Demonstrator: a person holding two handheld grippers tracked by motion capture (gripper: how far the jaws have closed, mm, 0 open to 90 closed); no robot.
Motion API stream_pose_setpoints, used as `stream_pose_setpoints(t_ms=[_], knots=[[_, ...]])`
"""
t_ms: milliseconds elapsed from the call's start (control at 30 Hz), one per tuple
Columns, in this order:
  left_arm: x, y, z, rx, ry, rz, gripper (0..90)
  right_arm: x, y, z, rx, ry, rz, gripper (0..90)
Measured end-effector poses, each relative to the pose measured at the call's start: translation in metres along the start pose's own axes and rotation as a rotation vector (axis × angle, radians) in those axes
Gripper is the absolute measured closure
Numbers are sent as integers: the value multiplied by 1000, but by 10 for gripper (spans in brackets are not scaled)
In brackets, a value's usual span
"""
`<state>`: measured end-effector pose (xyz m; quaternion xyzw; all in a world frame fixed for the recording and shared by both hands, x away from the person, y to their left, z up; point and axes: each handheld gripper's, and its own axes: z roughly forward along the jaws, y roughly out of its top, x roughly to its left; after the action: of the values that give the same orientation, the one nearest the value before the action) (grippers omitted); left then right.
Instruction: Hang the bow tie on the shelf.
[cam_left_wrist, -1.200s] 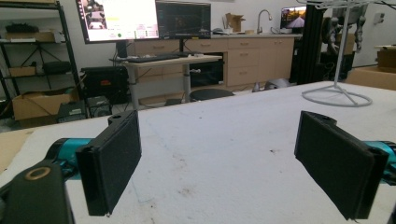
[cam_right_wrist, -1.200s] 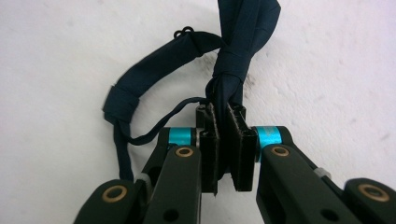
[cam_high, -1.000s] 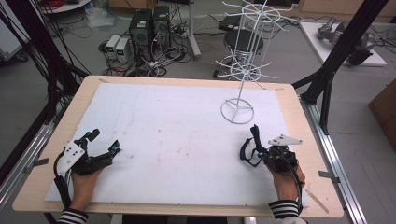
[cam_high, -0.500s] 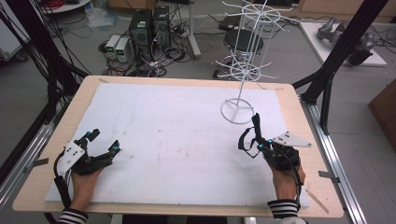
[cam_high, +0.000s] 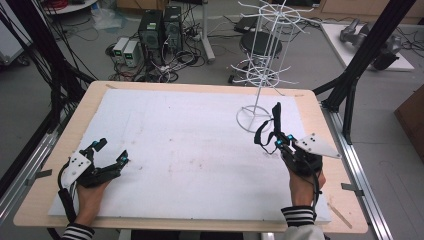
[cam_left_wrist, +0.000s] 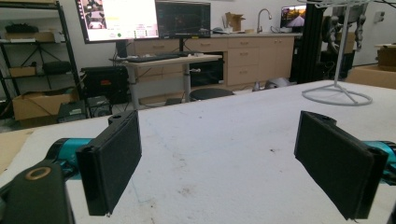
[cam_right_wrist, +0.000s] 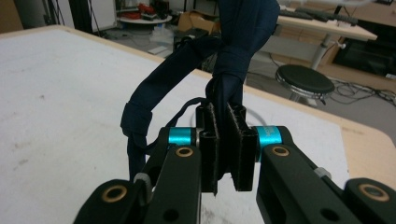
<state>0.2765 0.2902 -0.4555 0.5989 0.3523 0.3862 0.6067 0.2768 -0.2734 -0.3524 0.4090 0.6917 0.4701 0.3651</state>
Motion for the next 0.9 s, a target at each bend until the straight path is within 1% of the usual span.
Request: stream_pose_setpoints(t_ms=[200,400,467,600,733,833,900], knots=[[0,0,0,1,0,1,152,6,15,6,-27,-5,-4,841],[0,0,0,2,-1,0,153,7,23,9,-44,-6,5,841],[0,0,0,3,-1,0,153,7,26,11,-49,-9,-1,841],[0,0,0,3,-1,1,152,8,34,14,-61,-9,5,841],[0,0,0,1,0,1,153,9,46,20,-81,-8,4,841],[0,0,0,2,0,1,153,9,50,23,-87,-10,3,841],[0,0,0,4,-1,2,153,8,53,25,-91,-7,11,841]])
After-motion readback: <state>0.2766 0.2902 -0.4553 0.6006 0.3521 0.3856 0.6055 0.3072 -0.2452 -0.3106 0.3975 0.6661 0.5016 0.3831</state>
